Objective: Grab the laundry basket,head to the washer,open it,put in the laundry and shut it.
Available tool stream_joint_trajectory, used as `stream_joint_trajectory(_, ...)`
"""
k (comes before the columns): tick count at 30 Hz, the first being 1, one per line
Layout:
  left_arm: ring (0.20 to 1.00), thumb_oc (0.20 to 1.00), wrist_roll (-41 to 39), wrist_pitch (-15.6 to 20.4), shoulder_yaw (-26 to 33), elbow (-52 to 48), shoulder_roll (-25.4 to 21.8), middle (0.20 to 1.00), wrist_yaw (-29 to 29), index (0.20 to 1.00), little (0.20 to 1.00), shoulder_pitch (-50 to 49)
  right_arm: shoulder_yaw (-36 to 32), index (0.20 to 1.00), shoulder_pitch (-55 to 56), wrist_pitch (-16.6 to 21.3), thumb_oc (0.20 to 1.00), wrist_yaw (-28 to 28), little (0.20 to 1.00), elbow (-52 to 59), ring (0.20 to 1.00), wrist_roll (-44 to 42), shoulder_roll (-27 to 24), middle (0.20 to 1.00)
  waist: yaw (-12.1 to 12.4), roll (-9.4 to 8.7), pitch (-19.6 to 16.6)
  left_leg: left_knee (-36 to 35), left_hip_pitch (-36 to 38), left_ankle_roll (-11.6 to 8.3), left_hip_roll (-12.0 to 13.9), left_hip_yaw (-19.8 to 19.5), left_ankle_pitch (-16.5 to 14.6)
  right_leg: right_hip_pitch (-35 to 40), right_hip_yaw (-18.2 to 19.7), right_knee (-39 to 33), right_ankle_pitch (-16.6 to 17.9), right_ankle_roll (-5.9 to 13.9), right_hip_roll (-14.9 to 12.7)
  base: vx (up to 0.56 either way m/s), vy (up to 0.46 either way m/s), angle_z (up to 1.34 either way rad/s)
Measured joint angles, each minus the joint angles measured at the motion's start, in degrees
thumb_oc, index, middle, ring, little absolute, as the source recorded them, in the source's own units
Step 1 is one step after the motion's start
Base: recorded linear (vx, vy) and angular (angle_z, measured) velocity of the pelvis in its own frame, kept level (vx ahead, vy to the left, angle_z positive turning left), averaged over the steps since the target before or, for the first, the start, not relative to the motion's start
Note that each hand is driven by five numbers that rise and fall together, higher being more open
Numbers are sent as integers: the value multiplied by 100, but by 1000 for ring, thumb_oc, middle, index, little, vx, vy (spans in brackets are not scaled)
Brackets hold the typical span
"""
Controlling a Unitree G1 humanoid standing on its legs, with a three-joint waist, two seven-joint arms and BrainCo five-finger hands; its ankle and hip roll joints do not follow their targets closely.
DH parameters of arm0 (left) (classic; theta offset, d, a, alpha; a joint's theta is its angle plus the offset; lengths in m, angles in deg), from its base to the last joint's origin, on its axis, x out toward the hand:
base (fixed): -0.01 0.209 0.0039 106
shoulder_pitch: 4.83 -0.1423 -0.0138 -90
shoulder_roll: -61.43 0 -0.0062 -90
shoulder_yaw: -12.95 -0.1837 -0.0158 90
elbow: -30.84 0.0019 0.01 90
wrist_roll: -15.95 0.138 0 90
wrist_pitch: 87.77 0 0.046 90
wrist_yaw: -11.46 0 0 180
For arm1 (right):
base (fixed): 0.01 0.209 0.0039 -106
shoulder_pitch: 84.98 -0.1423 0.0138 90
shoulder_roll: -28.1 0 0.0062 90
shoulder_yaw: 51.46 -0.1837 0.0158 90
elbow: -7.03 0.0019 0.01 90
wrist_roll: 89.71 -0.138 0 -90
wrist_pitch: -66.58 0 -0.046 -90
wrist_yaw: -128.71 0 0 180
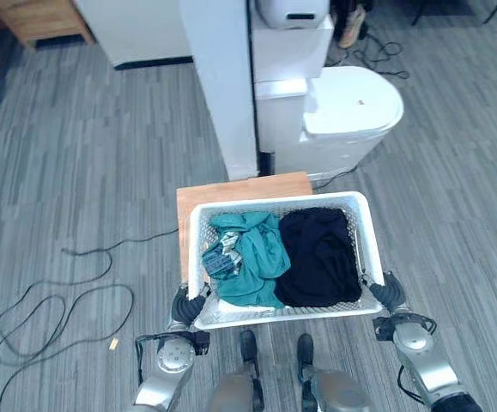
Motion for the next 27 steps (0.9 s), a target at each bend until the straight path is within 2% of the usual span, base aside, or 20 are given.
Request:
stream_joint_trajectory(3, 200, 200, 79, -10, -18, -173, -95, 200, 127, 200, 200, -34, -129, 200, 313, 42, 200, -63, 200, 222, 200, 83, 77, 200, -491, -27, -156, 0, 173, 37, -22, 335, -30, -45, 374, 94, 23, 33, -22, -38, 80, -66)
stream_joint_trajectory(5, 200, 200, 202, -7, -17, -182, -160, 200, 140, 200, 200, -54, -136, 200, 267, 46, 200, -64, 200, 262, 200, 93, 94, 200, -584, -31, -190, -4, 311, 49, -4, 721, -38, -132, 785, 232, 30, 95, -27, -64, 49, -132)
stream_joint_trajectory(6, 200, 200, 217, -6, 7, -209, -167, 200, 161, 200, 200, 36, -142, 200, 295, 54, 200, -68, 200, 289, 200, 95, 90, 200, -774, -49, -237, 4, 393, 49, -49, 1045, -44, -366, 1023, 335, 122, 224, 49, -68, 17, -170)
stream_joint_trajectory(7, 200, 200, 218, 5, 25, -206, -213, 200, 173, 200, 200, 36, -129, 200, 240, 88, 200, -65, 200, 321, 200, 100, 80, 200, -830, -16, -257, -1, 414, 52, 5, 1234, -43, -437, 1008, 398, 127, 268, -12, 5, -43, -246)
stream_joint_trajectory(8, 200, 200, 224, 40, -64, -220, -329, 200, 212, 200, 200, 254, -184, 200, 170, 102, 200, -64, 200, 288, 200, 99, 23, 200, -879, -3, -274, -10, 519, 147, 73, 1715, -166, -768, 744, 499, 164, 480, -1, 21, -40, -216)
stream_joint_trajectory(9, 200, 200, 221, 50, -94, -185, -321, 200, 271, 200, 200, 396, -246, 200, 139, 104, 200, -59, 200, 265, 200, 98, -18, 200, -903, 103, -268, -6, 596, 117, 187, 1843, -306, -839, 118, 473, 89, 355, -108, 40, -127, -238)
stream_joint_trajectory(10, 200, 200, 217, 47, -108, -162, -260, 200, 308, 200, 200, 425, -280, 200, 83, 104, 200, -58, 200, 168, 200, 91, -54, 200, -833, 193, -286, -6, 666, 51, 245, 2032, -479, -915, -834, 533, 22, 253, -317, 26, -165, -167)
stream_joint_trajectory(11, 200, 200, 217, 72, -179, -88, -255, 200, 316, 200, 200, 480, -318, 200, 103, 104, 200, -59, 200, 139, 200, 83, -96, 200, -784, 218, -341, -7, 712, 40, 225, 2092, -513, -949, -1686, 580, 135, 348, -619, 90, -230, -214)
stream_joint_trajectory(12, 200, 200, 220, 85, -138, -167, -165, 200, 317, 200, 200, 413, -257, 200, 37, 110, 200, -58, 200, 111, 200, 70, -220, 200, -687, 305, -374, 112, 817, -71, 365, 2911, -594, -1176, -3151, 1150, -58, 51, -1005, 159, -165, -224)
stream_joint_trajectory(13, 200, 200, 219, 91, -148, -109, -149, 200, 323, 200, 200, 419, -259, 200, 83, 128, 200, -73, 200, 136, 200, 69, -239, 200, -588, 303, -451, 150, 881, -38, 369, 2932, -695, -1255, -3251, 1228, -48, 65, -1061, 131, -108, -194)
stream_joint_trajectory(14, 200, 200, 220, 83, -183, -72, -192, 200, 359, 200, 200, 398, -261, 200, 170, 160, 200, -97, 200, 205, 200, 70, -299, 200, -606, 355, -506, 187, 901, -249, 415, 2641, -862, -1198, -3192, 1131, 199, 169, -1067, 250, -195, -119)
stream_joint_trajectory(15, 200, 200, 224, 79, -284, 131, -115, 200, 384, 200, 200, 417, -297, 200, 225, 148, 200, -128, 200, 200, 200, 69, -403, 200, -747, 489, -550, 194, 948, -267, 482, 2615, -866, -1210, -3069, 1243, 199, -76, -962, 277, -221, -55)
stream_joint_trajectory(16, 200, 200, 232, 78, -378, 225, -59, 200, 417, 200, 200, 458, -351, 200, 271, 166, 200, -161, 200, 162, 200, 66, -490, 200, -826, 591, -563, 439, 943, -352, 603, 2587, -950, -1250, -2915, 1394, 18, -170, -860, 279, -247, -53)
stream_joint_trajectory(19, 200, 200, 231, 65, -437, 363, -22, 200, 495, 200, 200, 350, -296, 200, 328, 146, 200, -181, 200, 140, 200, 65, -565, 200, -820, 567, -653, 1380, 848, -297, 920, 2616, -976, -1189, -2552, 1476, -216, -300, -730, 257, -248, -62)
stream_joint_trajectory(20, 200, 200, 216, 70, -443, 338, -46, 200, 506, 200, 200, 259, -239, 200, 291, 200, 200, -187, 200, -7, 200, 61, -589, 200, -790, 566, -674, 2192, 735, -380, 1077, 2278, -948, -1056, -2417, 1282, -255, -284, -484, 198, -92, -174)
stream_joint_trajectory(21, 200, 200, 203, 78, -502, 356, -29, 200, 453, 200, 200, 155, -164, 200, 247, 203, 200, -203, 200, -137, 200, 45, -640, 200, -338, 493, -694, 3816, 104, -556, 1449, 1472, -869, -735, -1778, 747, -39, -474, -186, 122, -11, -166)
stream_joint_trajectory(22, 200, 200, 186, 75, -505, 357, 0, 200, 441, 200, 200, 105, -121, 200, 265, 204, 200, -188, 200, -73, 200, 39, -694, 200, -315, 503, -707, 3848, -168, -696, 1375, 1038, -1049, -592, -1669, 545, 2, -409, -138, 183, 20, -157)
stream_joint_trajectory(23, 200, 200, 177, 97, -508, 341, 9, 200, 432, 200, 200, 102, -96, 200, 279, 205, 200, -175, 200, -26, 200, 12, -722, 200, -316, 458, -703, 3523, -424, -728, 1072, 442, -1177, -478, -1508, 398, 58, -349, -158, 42, 35, -54)
stream_joint_trajectory(25, 200, 200, 176, 123, -505, 353, 31, 200, 386, 200, 200, 102, -76, 200, 261, 203, 200, -171, 200, -22, 200, -58, -818, 200, -189, 405, -709, 2502, -665, -590, 624, -23, -1056, -307, -1318, 371, 116, -399, -174, 200, 36, -85)
stream_joint_trajectory(27, 200, 200, 174, 141, -506, 382, 31, 200, 364, 200, 200, 48, -13, 200, 308, 205, 200, -161, 200, -20, 200, -63, -836, 200, -179, 339, -734, 1853, -776, -547, 363, -396, -877, -82, -1151, 274, -1, -334, -143, 189, 18, -67)
